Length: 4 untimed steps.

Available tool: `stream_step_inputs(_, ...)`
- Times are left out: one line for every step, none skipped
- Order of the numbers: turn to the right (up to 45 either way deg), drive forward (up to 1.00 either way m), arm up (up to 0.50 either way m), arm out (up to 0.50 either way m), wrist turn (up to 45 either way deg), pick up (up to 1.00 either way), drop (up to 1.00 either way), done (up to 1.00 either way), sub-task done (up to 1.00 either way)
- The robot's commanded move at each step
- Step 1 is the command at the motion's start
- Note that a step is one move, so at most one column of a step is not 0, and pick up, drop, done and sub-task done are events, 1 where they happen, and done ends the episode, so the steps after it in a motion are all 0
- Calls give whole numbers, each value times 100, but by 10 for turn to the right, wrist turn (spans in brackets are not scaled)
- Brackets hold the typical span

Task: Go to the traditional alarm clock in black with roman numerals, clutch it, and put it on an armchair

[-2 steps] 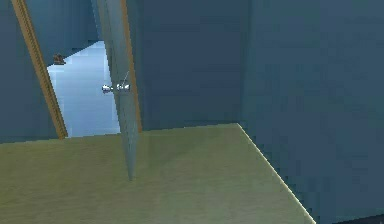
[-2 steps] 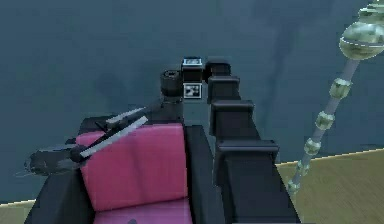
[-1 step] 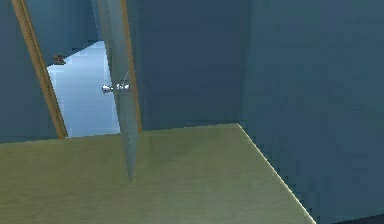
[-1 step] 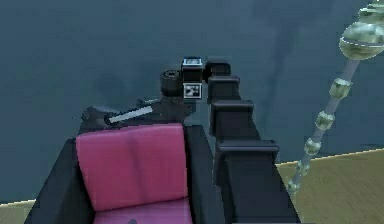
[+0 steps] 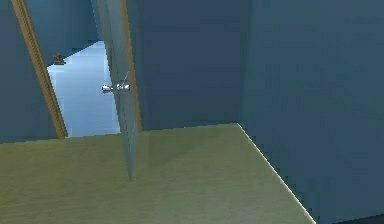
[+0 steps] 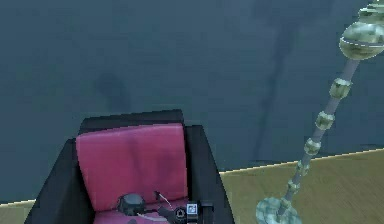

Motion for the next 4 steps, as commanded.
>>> stream_step_inputs(0,0,-32,0,0,0,0,0,0)
stream_step_inputs(0,0,0,0,0,0,100,0,0)
stream_step_inputs(0,0,10,0,0,0,0,0,0)
stream_step_inputs(0,0,0,-8,0,0,0,0,0)
